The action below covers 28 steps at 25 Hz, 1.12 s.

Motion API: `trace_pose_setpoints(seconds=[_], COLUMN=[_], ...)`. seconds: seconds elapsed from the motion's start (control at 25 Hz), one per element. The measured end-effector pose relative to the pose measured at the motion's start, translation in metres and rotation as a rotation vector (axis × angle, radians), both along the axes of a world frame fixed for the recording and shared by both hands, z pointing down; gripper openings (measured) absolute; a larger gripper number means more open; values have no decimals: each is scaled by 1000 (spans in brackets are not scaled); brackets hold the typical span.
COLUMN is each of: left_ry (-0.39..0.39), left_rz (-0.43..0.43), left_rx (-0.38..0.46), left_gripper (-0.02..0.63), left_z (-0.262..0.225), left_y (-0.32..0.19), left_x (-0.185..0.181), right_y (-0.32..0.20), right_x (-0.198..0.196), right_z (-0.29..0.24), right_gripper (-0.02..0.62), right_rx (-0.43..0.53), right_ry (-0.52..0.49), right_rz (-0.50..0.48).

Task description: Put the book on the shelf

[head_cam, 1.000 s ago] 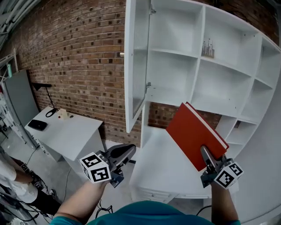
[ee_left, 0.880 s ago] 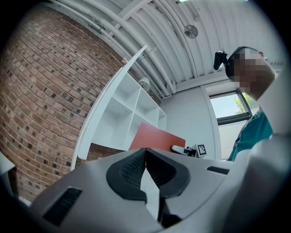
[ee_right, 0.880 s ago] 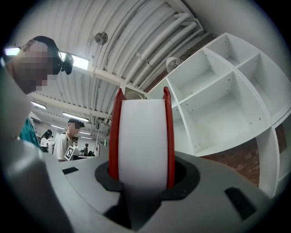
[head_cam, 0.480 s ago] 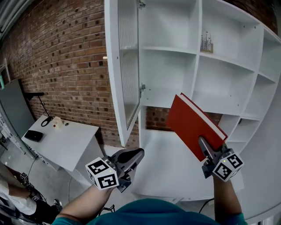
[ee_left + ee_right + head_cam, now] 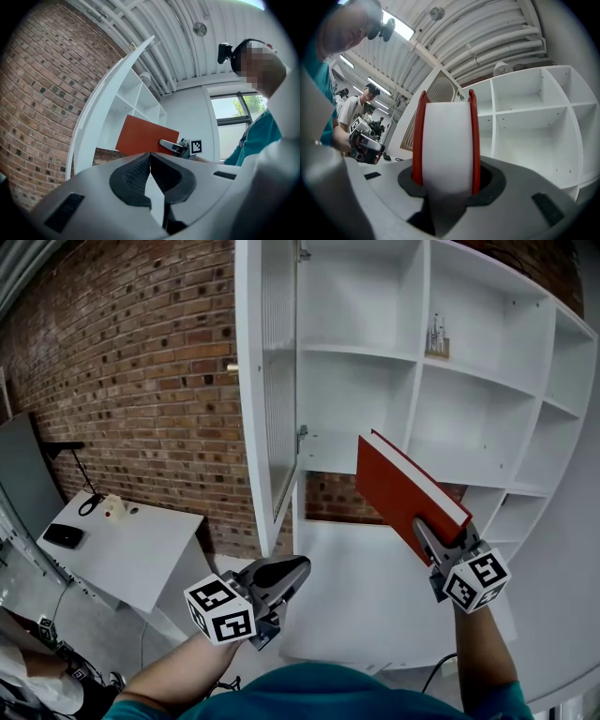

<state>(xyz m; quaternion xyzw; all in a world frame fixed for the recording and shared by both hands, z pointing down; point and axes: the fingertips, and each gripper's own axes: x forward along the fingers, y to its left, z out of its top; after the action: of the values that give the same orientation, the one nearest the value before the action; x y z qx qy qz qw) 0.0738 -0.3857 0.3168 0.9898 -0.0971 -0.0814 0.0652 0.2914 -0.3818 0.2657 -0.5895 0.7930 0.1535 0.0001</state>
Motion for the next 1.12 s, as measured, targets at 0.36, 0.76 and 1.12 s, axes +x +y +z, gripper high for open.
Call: trace_pose_setpoints(seconds=[0.36, 0.76, 1.12], left_ry=[17, 34, 31], left_rz=[-84, -150, -174], left_rx=[1, -9, -2], left_gripper=[17, 17, 17], left_z=[-11, -14, -16], left_y=[-1, 1, 5], left_x=[-3, -11, -19], right_y=[-27, -57, -86], right_x=[-3, -14, -31], right_z=[-15, -24, -14], right_gripper=[170, 170, 170], right_rx=[20, 37, 30], right_ry=[159, 360, 602], right_rz=[-2, 31, 105])
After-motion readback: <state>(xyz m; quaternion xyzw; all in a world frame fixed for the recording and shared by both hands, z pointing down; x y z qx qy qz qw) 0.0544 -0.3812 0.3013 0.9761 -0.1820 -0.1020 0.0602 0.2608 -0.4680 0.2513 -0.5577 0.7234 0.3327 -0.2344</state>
